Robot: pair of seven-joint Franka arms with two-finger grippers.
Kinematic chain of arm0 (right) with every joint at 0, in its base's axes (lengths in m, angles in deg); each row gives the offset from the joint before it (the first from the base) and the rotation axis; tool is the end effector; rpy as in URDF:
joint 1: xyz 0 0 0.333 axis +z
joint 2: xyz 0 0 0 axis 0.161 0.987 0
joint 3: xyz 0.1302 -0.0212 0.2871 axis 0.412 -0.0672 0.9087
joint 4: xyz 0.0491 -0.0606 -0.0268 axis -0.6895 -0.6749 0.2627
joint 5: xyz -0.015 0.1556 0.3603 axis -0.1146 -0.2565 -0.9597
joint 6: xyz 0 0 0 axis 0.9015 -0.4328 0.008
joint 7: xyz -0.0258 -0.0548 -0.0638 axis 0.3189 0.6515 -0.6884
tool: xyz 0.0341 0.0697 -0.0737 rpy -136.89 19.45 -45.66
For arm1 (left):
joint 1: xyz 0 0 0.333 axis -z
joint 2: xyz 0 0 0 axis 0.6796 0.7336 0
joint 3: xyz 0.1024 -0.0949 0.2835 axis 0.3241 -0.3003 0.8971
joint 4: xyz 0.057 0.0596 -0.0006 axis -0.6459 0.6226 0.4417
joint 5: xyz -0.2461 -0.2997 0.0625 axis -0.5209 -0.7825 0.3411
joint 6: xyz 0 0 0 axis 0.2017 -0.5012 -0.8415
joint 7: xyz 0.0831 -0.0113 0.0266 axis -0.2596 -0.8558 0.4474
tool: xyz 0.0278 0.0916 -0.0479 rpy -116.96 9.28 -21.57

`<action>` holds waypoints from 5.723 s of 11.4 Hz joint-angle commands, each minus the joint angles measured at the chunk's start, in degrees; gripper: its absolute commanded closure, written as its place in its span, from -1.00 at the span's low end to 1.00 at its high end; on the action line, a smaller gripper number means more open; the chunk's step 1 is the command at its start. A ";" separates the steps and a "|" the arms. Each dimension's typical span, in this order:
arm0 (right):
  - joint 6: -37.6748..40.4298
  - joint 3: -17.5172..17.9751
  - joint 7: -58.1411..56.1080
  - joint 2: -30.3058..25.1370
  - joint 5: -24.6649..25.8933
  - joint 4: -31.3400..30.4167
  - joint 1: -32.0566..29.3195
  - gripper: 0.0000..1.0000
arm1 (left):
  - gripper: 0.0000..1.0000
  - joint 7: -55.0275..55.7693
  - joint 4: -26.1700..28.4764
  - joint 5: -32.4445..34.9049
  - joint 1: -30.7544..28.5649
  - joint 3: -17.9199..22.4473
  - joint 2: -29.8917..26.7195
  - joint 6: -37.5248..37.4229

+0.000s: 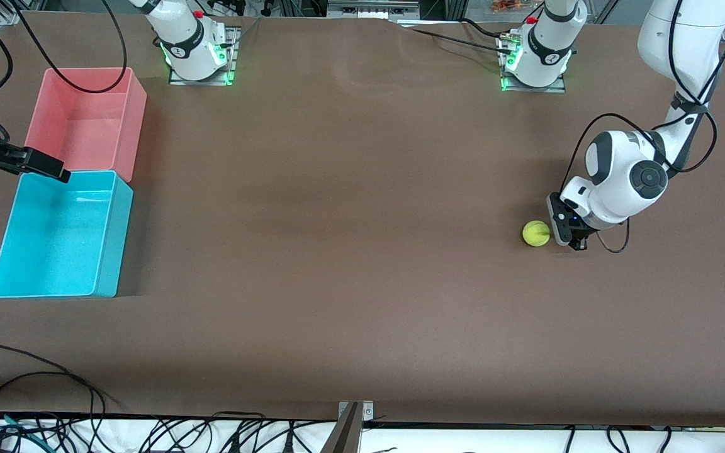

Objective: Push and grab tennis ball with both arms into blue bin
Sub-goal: 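Push the tennis ball with the left gripper toward the blue bin, then raise the left gripper away while the right gripper reaches toward the ball, then lower the right gripper over the tennis ball and close on it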

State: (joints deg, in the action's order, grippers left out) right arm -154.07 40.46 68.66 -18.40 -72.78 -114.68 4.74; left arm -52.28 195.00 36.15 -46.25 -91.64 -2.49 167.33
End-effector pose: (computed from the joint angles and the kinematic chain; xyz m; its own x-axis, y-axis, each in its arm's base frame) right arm 0.5859 -0.0287 0.5711 0.9828 -0.1686 -0.0755 -0.1711 -0.9849 -0.0271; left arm 0.5512 0.0066 0.1884 0.1390 -0.9902 0.0131 -0.9903 -0.1390 0.0013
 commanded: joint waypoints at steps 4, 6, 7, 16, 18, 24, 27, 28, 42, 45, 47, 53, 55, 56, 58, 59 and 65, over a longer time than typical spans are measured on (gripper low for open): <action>1.00 0.12 -0.56 0.23 -1.01 1.13 -0.40 -1.00 | 1.00 1.41 -2.83 0.59 1.23 -0.06 2.46 0.25; 1.00 0.21 -0.56 0.23 -0.92 1.13 -0.40 -1.00 | 1.00 9.90 -3.10 0.67 3.95 -1.37 2.81 0.25; 1.00 0.12 -0.65 0.23 -0.92 1.13 -0.40 -1.00 | 1.00 15.34 -3.62 0.85 4.57 -3.99 2.99 0.25; 1.00 0.12 -5.22 0.85 -1.01 0.87 -0.31 -1.00 | 1.00 22.87 -5.12 1.64 4.32 -6.04 1.85 -0.54; 1.18 0.39 -6.17 1.29 -0.57 0.78 -0.14 -1.00 | 1.00 18.84 -5.03 1.46 3.00 -5.26 1.23 -0.54; 3.89 0.74 -13.73 2.78 -0.65 0.60 0.83 -1.00 | -0.29 19.26 -1.61 0.94 3.09 -2.62 -9.03 -8.17; 4.17 0.74 -22.94 3.22 -0.39 0.52 1.45 -1.00 | -1.00 19.35 -1.34 0.94 3.00 -2.35 -11.42 -11.26; 3.99 0.74 -27.23 3.57 -0.39 0.52 1.53 -1.00 | -1.00 19.35 -1.34 0.94 3.00 -2.35 -12.12 -11.27; -4.32 0.83 -56.55 0.16 3.30 -12.01 4.61 -1.00 | -1.00 19.44 -11.15 1.38 2.65 -2.26 -24.96 -27.74; -12.08 3.73 -49.13 -5.29 2.78 -23.45 4.87 -1.00 | -1.00 22.15 -15.99 1.46 2.82 -1.65 -27.07 -39.08; -14.63 6.52 -36.13 -8.45 2.77 -28.81 4.96 -1.00 | -1.00 26.00 -22.49 1.38 3.43 -0.07 -27.07 -48.66; -26.05 11.01 -25.17 -9.88 2.95 -39.11 4.96 -1.00 | -1.00 60.60 -33.84 2.25 7.91 1.96 -27.42 -67.57; -27.64 12.94 -25.43 -8.74 3.30 -39.30 5.05 -1.00 | -1.00 67.75 -35.52 1.65 8.62 0.91 -27.77 -68.66; -28.17 14.09 -25.61 -8.56 3.21 -39.39 5.05 -1.00 | -1.00 70.13 -35.53 1.64 8.62 0.03 -29.17 -68.57; -31.06 15.86 -20.89 -6.29 2.60 -40.70 5.05 -1.00 | -1.00 75.83 -35.62 1.46 8.01 -0.33 -29.44 -68.48; -32.38 15.94 -15.64 -4.97 2.60 -41.49 5.05 -1.00 | -1.00 78.21 -35.62 1.38 7.92 -0.33 -29.27 -68.57; -45.56 17.00 -9.00 0.49 2.69 -46.67 5.31 -1.00 | -1.00 90.45 -37.90 -1.07 6.16 -1.91 -27.26 -64.65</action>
State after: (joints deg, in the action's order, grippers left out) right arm -194.77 57.14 58.24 -19.42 -70.31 -159.48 10.14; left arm 36.49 159.05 36.55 -38.65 -92.39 -31.69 99.80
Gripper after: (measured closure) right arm 0.000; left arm 0.000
